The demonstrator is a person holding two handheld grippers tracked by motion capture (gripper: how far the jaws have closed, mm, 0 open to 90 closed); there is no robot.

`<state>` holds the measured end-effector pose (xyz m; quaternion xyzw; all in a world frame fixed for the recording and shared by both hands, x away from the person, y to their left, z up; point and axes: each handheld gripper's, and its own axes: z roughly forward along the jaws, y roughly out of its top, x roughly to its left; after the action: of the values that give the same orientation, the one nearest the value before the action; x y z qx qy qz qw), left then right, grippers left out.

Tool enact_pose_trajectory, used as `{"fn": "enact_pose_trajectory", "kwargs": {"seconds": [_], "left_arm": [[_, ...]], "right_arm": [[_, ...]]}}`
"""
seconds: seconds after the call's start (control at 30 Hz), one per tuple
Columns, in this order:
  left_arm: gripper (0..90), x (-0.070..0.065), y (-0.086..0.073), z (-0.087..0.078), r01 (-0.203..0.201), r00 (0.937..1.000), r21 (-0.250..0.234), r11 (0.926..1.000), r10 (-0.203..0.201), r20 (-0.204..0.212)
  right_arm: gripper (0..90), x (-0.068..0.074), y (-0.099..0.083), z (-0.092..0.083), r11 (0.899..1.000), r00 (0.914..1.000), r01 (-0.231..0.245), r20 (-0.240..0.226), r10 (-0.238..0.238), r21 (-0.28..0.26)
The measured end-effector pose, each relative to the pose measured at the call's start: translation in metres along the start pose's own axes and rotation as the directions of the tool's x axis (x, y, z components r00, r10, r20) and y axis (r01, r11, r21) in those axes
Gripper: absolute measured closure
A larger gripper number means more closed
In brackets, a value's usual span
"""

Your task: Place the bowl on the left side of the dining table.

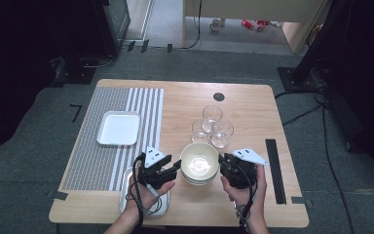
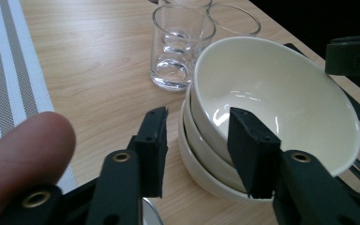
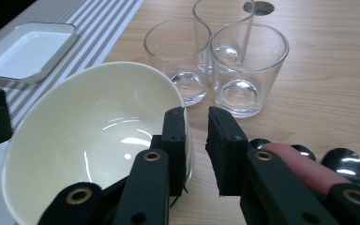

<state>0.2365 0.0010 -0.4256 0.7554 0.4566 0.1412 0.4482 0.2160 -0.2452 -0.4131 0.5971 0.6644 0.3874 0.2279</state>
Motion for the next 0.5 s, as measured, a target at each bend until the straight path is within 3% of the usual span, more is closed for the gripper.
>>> {"fn": "enact_pose_trajectory", "kwargs": {"seconds": [0.13,0.27,0.37,0.5], "left_arm": [[66.4,0.002,0.006,0.004,0.007,0.9998,0.001,1.0,-0.007,-0.016],[65.3,-0.001,0.012,0.003,0.003,0.9998,-0.009,1.0,-0.003,0.022],[65.7,-0.007,0.014,0.008,-0.035,0.9993,0.014,0.9993,0.035,0.016],[66.7,-0.013,0.017,0.018,-0.05,0.9987,0.039,0.998,0.051,-0.005]], "right_arm": [[78.1,-0.001,0.003,0.003,1.0,0.9997,-0.004,-0.024,0.004,0.006],[73.1,0.004,0.004,0.011,0.999,0.9996,0.018,-0.023,-0.017,0.031],[77.9,0.006,0.004,0.017,0.999,0.9999,0.013,0.004,-0.013,0.037],[84.5,0.007,0.002,0.023,0.999,0.9999,-0.01,0.013,0.009,0.042]]}}
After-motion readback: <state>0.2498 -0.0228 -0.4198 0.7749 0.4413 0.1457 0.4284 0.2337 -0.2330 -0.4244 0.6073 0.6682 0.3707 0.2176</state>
